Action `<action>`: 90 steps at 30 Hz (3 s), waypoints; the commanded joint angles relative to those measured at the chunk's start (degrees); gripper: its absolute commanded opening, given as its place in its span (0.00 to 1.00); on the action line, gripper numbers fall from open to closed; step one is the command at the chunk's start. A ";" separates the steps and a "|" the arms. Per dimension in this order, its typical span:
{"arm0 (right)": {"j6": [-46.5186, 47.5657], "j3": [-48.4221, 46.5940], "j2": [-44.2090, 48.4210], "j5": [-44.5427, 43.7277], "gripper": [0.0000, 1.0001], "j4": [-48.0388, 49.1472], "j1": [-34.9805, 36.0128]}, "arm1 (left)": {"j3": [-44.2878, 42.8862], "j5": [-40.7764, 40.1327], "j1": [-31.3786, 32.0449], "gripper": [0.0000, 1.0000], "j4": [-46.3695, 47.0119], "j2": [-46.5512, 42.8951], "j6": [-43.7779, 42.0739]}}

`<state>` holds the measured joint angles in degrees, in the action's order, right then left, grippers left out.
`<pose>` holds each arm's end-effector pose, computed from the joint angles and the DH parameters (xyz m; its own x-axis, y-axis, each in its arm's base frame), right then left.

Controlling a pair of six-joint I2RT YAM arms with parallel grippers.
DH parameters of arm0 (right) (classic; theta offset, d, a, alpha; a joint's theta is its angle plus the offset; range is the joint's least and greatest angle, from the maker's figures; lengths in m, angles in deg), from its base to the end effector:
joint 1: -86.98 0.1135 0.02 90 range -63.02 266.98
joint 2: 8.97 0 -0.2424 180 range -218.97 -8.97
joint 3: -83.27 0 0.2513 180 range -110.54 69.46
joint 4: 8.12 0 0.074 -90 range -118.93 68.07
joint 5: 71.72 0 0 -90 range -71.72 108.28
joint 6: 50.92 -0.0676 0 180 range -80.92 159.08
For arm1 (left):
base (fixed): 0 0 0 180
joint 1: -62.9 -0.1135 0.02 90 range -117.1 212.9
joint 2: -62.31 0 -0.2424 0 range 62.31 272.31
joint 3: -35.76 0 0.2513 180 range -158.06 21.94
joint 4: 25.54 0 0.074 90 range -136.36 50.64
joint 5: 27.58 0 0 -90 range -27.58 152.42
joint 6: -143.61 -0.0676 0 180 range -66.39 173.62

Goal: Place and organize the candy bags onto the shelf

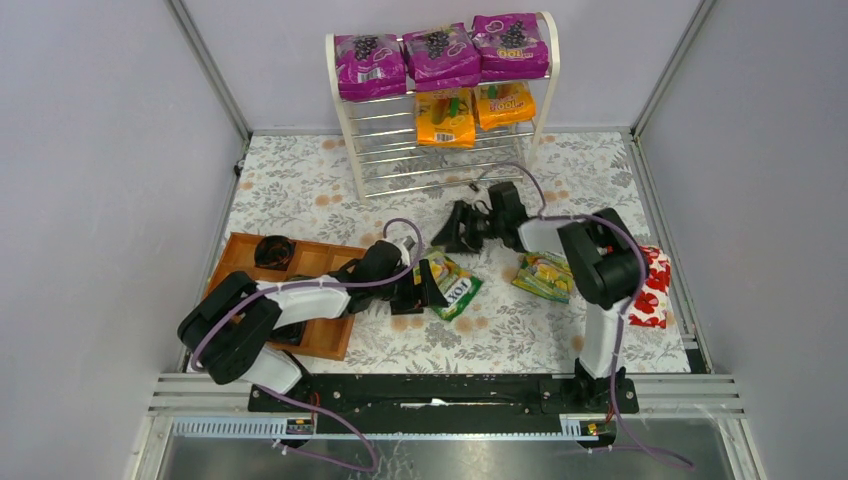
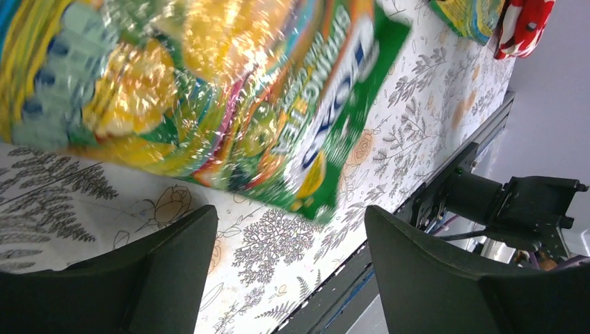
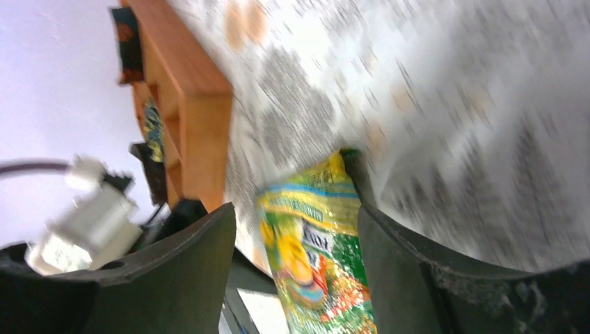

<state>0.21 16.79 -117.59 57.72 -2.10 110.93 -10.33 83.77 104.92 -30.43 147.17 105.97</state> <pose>0.3350 0.1958 0.1002 -0.9105 0.1259 -0.3939 -0.2711 0.5375 0.7985 0.2014 -0.2146 0.1030 -0.9619 -0.1261 -0.2428 0.0941 0.6808 -0.7264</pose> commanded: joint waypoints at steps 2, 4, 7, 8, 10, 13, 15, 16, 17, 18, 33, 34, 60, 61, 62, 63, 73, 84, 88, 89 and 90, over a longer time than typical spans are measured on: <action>0.84 -14.71 -6.18 5.33 0.75 -2.97 1.71 | -0.45 -6.40 0.29 0.84 -5.80 -6.14 -3.53; 6.47 -17.46 -4.76 -0.15 0.81 -11.76 1.51 | -1.23 -9.43 0.38 0.85 -8.62 -8.97 -5.94; 11.45 -17.22 -1.43 -5.54 0.91 -20.17 0.32 | -2.35 -12.70 0.71 0.85 -12.70 -12.22 -9.01; 11.55 -15.76 0.14 -5.83 0.94 -21.29 -0.64 | -2.99 -13.19 0.87 0.85 -13.39 -12.65 -9.89; 10.35 -10.87 3.92 -5.09 0.99 -20.35 -2.92 | -3.92 -13.51 1.33 0.83 -14.07 -12.39 -11.24; 9.52 -2.95 10.15 -2.81 1.00 -17.53 -6.61 | -4.72 -12.37 1.60 0.81 -13.14 -11.34 -11.95; 10.35 1.62 13.62 -1.76 1.00 -18.96 -7.45 | -4.57 -11.07 1.70 0.81 -11.54 -10.77 -12.08; 10.59 3.69 15.16 -1.21 1.00 -19.33 -7.63 | -4.39 -10.80 1.86 0.81 -10.83 -10.50 -12.10; 10.54 5.83 16.66 -0.64 1.00 -19.39 -7.74 | -4.34 -10.65 1.85 0.81 -10.35 -10.20 -12.29; 10.06 8.05 18.09 -0.10 1.00 -19.26 -7.86 | -4.37 -10.57 1.92 0.81 -10.00 -9.89 -12.50; -19.90 28.54 13.35 6.04 0.92 23.71 -6.77 | -11.13 -11.50 -7.84 0.58 -8.22 -2.81 -11.30; -20.70 28.26 12.19 5.55 0.91 24.76 -5.78 | -11.53 -10.72 -8.40 0.56 -8.33 -1.41 -11.17; -30.12 28.04 10.38 -16.62 0.53 37.14 8.16 | -1.72 -3.46 -7.61 0.46 4.45 3.34 -6.64; -30.18 28.53 10.89 -17.65 0.51 37.44 8.20 | -1.58 -3.35 -7.67 0.46 4.63 2.81 -6.70; -30.32 28.96 11.39 -18.06 0.49 37.65 8.17 | -1.57 -3.29 -7.66 0.46 4.62 2.29 -6.86; -30.61 29.51 11.79 -18.77 0.46 38.21 8.14 | -1.57 -3.32 -7.65 0.46 4.54 1.65 -7.10; -35.01 30.35 9.88 -21.11 0.15 44.75 8.05 | -7.33 -7.97 -7.65 0.54 -5.75 -8.85 -14.25; -35.92 26.29 14.19 -21.60 0.12 40.01 2.57 | -23.64 -15.70 -7.83 0.68 -24.91 -22.95 -27.81; -35.24 22.33 16.41 -21.91 0.12 36.06 -1.05 | -26.92 -17.96 -7.83 0.71 -27.51 -24.85 -32.77; -34.62 21.13 17.04 -22.65 0.12 34.34 -1.76 | -26.54 -18.73 -7.83 0.72 -27.13 -25.27 -33.67; -34.10 20.21 17.44 -23.49 0.12 33.01 -2.51 | -25.85 -19.63 -7.78 0.72 -26.60 -25.68 -34.52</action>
<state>-34.92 42.30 -104.50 37.09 32.68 110.97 -35.60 68.75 97.07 -54.21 122.86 78.21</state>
